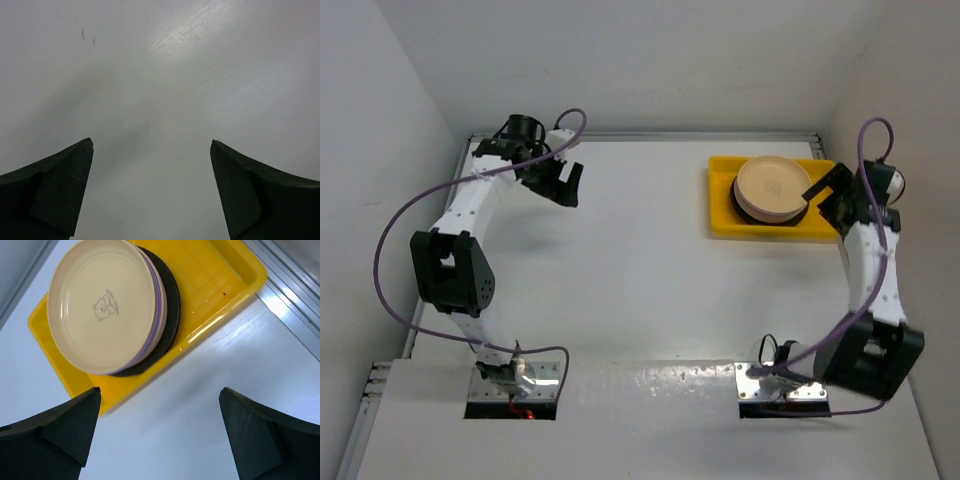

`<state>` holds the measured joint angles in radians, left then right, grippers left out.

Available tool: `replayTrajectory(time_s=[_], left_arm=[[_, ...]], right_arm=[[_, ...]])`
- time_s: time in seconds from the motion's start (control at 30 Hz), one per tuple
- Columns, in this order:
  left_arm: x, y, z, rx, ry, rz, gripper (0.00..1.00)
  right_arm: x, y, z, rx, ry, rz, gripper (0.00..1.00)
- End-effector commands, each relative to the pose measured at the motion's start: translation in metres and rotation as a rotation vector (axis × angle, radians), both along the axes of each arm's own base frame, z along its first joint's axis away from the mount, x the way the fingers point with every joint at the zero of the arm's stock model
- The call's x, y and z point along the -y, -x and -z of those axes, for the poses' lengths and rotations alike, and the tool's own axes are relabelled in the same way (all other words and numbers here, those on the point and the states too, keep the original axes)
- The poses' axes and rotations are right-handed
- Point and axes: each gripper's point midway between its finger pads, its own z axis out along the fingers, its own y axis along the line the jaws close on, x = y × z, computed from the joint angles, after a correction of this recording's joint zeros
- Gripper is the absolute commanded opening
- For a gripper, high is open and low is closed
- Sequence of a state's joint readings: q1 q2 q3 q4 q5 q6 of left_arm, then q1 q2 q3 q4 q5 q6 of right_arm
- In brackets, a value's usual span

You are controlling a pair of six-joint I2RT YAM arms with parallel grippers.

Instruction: Place the plates into the plastic bin on the countertop

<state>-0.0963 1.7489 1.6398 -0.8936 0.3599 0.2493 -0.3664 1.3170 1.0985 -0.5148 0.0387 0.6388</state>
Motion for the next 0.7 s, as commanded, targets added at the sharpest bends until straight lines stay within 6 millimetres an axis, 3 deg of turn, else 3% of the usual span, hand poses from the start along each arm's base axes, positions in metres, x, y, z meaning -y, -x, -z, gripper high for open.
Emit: replayTrajectory(time_s=[0.0,0.07,0.1,0.13,0.17,0.23,0.27,0.4,0.47,0.67], left_arm=[[-0.007,0.023,-0.019,0.042,0.001,-0.011,1.00],[-0.012,0.035,-0.023,0.064,-0.003,-0.012,1.00],[-0.016,0.046,-0.011,0.033,-0.010,-0.014,1.00],[-0.017,0.053,-0.008,0.026,-0.011,-0.014,1.00],[-0.019,0.058,-0.006,0.027,-0.026,-0.010,1.00],[-0.028,0.073,0.002,0.020,-0.046,-0.033,1.00],[-0.031,0.076,0.003,0.026,-0.046,-0.042,1.00],[-0.041,0.101,0.020,-0.001,-0.077,-0.069,1.00],[-0.044,0.109,0.020,0.006,-0.087,-0.076,1.00],[-0.051,0.128,0.031,-0.005,-0.109,-0.087,1.00]], right_arm=[[-0.009,0.049,0.013,-0.021,0.010,0.028,1.00],[-0.018,0.071,0.010,0.000,-0.002,0.054,1.00],[-0.030,0.087,0.029,-0.038,-0.059,0.061,1.00],[-0.034,0.093,0.027,-0.024,-0.071,0.065,1.00],[-0.043,0.109,0.048,-0.086,-0.117,0.082,1.00],[-0.061,0.124,0.053,-0.082,-0.189,0.082,1.00],[-0.073,0.137,0.077,-0.134,-0.242,0.067,1.00],[-0.096,0.165,0.106,-0.158,-0.309,0.043,1.00],[-0.106,0.172,0.107,-0.141,-0.318,-0.015,1.00],[-0.108,0.180,0.100,-0.111,-0.274,-0.060,1.00]])
